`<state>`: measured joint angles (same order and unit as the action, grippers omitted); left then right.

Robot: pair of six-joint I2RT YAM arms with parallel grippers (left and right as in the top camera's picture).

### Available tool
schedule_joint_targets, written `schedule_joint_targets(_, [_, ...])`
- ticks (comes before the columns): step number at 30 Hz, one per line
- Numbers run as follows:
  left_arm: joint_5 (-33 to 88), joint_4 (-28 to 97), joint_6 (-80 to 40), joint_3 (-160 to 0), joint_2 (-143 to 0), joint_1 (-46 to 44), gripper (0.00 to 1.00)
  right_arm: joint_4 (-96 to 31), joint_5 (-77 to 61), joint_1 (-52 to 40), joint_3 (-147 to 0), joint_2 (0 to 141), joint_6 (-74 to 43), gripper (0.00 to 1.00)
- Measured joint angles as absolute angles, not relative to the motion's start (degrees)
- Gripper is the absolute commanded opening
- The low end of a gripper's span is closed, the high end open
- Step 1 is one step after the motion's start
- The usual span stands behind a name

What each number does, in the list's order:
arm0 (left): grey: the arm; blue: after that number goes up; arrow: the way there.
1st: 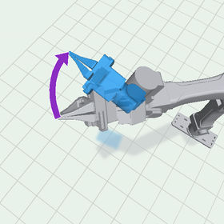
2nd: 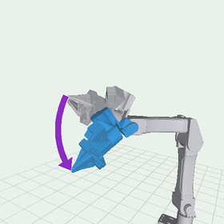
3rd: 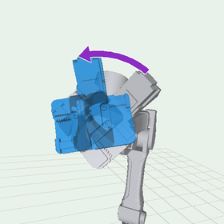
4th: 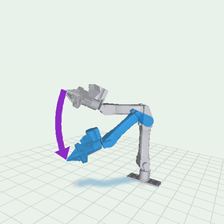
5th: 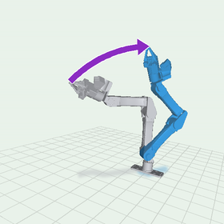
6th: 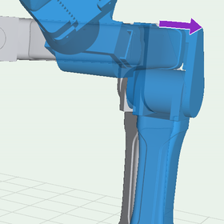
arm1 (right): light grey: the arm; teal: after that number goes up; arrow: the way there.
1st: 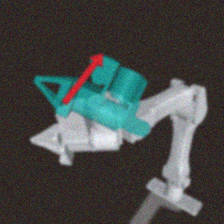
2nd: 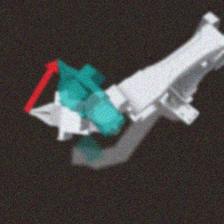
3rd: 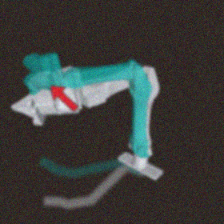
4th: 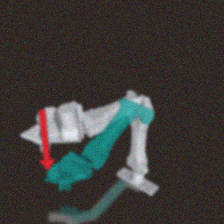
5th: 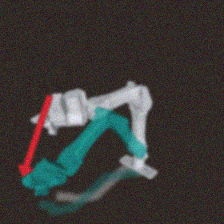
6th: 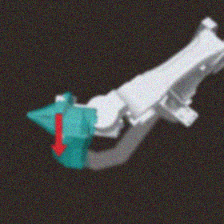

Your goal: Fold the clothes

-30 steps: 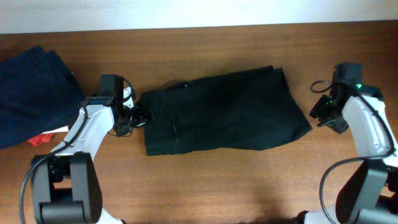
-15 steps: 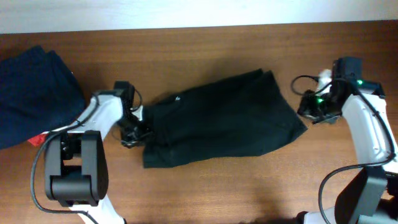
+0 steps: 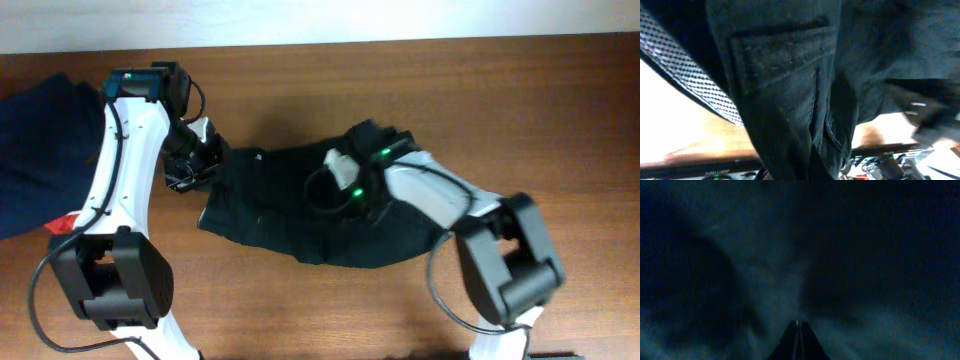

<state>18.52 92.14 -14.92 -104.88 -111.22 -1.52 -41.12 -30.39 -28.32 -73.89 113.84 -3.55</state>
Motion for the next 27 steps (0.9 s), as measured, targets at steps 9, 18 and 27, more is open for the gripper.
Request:
schedule_joint_targets(9, [23.22,83.66,-5.98,-109.47,-111.22,-10.15,0.00,-28.51,-32.23,-38.72,-73.97,119.28,-8.25,0.07])
schedule_joint_targets(18, [18.59,83.35,-4.89,-109.51,-111.22,-13.39,0.01,-60.31,-16.03,-15.20,-82.78,107.63,-8.08,0.10])
schedule_joint_targets(27, [20.18,83.13,-3.40,-109.51,-111.22,-22.37,0.01,-51.29,-10.28,-9.87,-67.37,108.38,-5.87,0.14])
